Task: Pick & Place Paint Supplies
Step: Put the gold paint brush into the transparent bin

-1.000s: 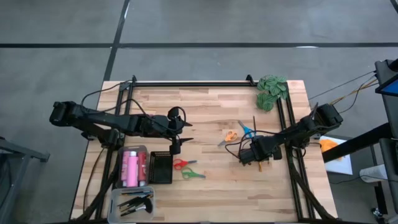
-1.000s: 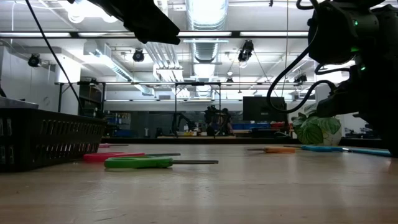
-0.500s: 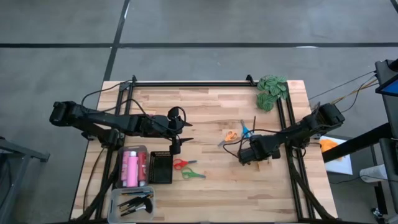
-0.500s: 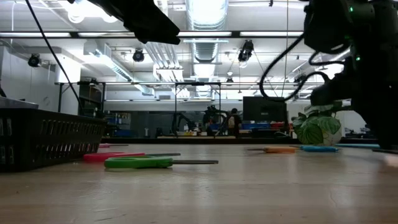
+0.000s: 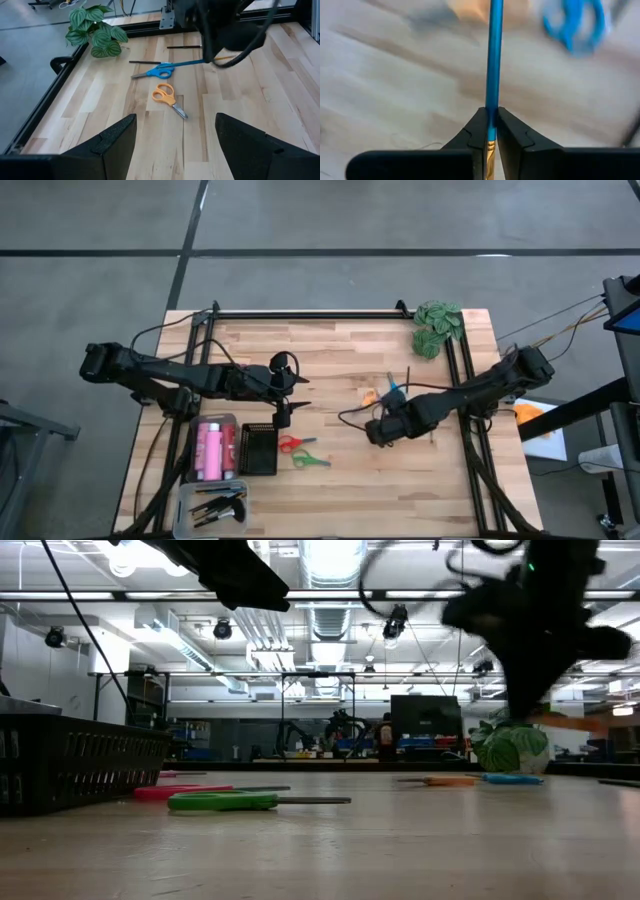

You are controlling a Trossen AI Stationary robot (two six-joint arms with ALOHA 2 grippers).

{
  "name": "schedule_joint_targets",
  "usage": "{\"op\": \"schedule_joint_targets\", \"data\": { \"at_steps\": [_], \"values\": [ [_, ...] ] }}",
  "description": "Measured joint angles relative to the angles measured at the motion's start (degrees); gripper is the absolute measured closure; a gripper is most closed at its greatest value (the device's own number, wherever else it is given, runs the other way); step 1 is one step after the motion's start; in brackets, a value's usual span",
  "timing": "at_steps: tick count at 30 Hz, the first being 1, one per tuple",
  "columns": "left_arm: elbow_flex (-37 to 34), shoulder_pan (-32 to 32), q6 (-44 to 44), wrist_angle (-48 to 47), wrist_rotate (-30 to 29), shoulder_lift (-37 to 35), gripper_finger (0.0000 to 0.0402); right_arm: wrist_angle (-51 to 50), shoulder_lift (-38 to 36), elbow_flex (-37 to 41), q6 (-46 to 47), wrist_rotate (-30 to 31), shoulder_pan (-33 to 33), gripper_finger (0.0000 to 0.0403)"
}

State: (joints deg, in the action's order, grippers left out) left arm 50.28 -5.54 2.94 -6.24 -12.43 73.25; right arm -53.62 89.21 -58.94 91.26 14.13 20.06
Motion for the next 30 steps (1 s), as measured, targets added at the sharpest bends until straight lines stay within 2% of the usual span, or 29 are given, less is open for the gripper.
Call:
{"op": "schedule_joint_targets", "data": {
  "at_steps": [7, 10, 13, 20, 26, 30],
  "values": [
    [0.0, 0.0, 0.0, 0.0, 0.0, 0.0, 0.0131, 1.66, -0.02, -7.25, -14.32, 28.84, 4.65, 0.0381],
    [0.0, 0.0, 0.0, 0.0, 0.01, 0.0, 0.0131, 6.69, -0.09, -8.04, -23.22, 40.78, 7.22, 0.0381],
    [0.0, 0.0, 0.02, 0.29, 0.02, 0.0, 0.0131, 14.8, -0.11, -7.15, -33.1, 48.68, 8.99, 0.0381],
    [0.0, 0.0, 0.19, 6.56, 1.63, -0.02, 0.0131, 39.34, -0.11, 0.24, -55.88, 53.68, 9.29, 0.0381],
    [0.0, -0.02, 4.63, 7.1, 9.87, -0.02, 0.0131, 55.43, -0.11, 6.36, -68.09, 57.35, 9.3, 0.0381],
    [-0.02, -0.02, 7.48, 7.58, 11.19, -0.02, 0.0131, 63.11, -0.11, 8.57, -75.37, 56.37, 9.28, 0.0381]
  ]
}}
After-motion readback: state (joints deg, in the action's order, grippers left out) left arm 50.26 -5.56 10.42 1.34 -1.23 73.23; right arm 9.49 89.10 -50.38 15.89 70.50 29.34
